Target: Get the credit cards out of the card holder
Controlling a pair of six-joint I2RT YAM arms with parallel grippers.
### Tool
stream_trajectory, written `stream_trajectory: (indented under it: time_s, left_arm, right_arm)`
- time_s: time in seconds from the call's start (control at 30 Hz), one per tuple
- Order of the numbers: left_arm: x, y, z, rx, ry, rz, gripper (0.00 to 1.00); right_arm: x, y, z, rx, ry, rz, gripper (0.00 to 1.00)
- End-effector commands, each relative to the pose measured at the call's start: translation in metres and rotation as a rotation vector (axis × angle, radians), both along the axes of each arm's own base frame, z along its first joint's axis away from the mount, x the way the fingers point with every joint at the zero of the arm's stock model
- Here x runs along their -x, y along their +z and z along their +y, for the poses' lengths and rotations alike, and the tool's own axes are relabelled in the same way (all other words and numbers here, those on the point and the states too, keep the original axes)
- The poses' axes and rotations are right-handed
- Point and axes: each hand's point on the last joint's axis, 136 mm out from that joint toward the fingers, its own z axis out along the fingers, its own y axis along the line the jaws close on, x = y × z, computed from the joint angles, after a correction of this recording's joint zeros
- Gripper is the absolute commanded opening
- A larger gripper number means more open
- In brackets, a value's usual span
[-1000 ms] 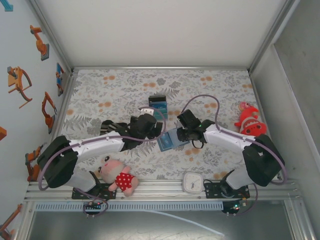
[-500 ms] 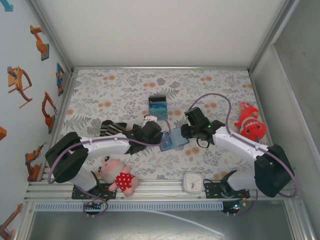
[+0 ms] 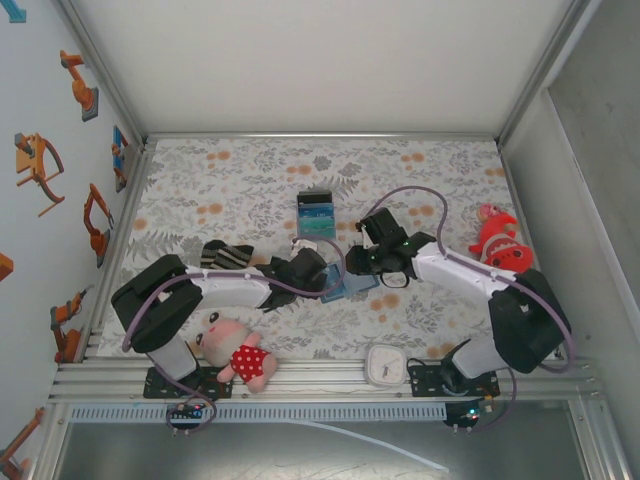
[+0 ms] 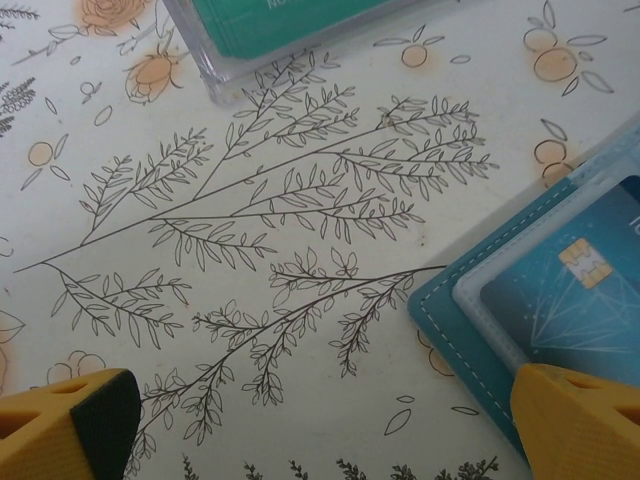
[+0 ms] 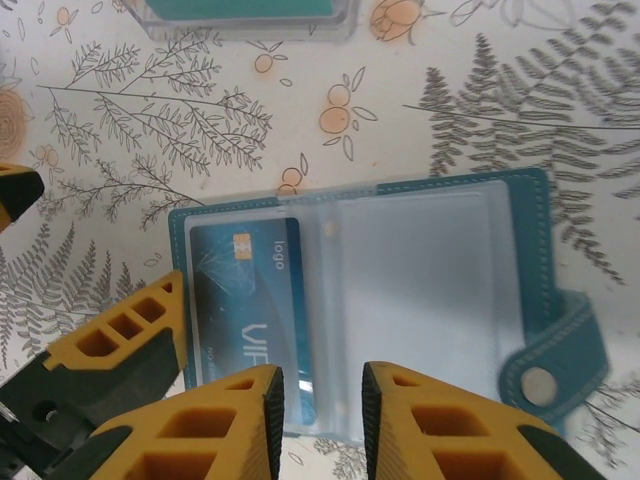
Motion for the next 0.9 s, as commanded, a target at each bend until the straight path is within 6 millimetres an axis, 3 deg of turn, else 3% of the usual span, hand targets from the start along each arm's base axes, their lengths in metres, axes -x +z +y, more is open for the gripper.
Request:
stream_trajectory:
  time_s: [0.0,0.33,0.87]
  left_arm:
    - [0.002,-0.007,0.002,0.004,0.013,0.02,0.95]
    - [0.005,-0.013,0.009,-0.045,0.004,0.033,0.95]
    - [0.002,-0.016,0.011,-0.082,-0.008,0.034,0.94]
  right_arm:
    - [-0.006,0.002,0.013,-0.05,0.005,0.032,0.26]
    - [-0.006,-0.023,0.029,-0.135,0.019,0.148,0.17]
    - [0.0,-0.049,0.026,-0.15,0.017,0.229,0.16]
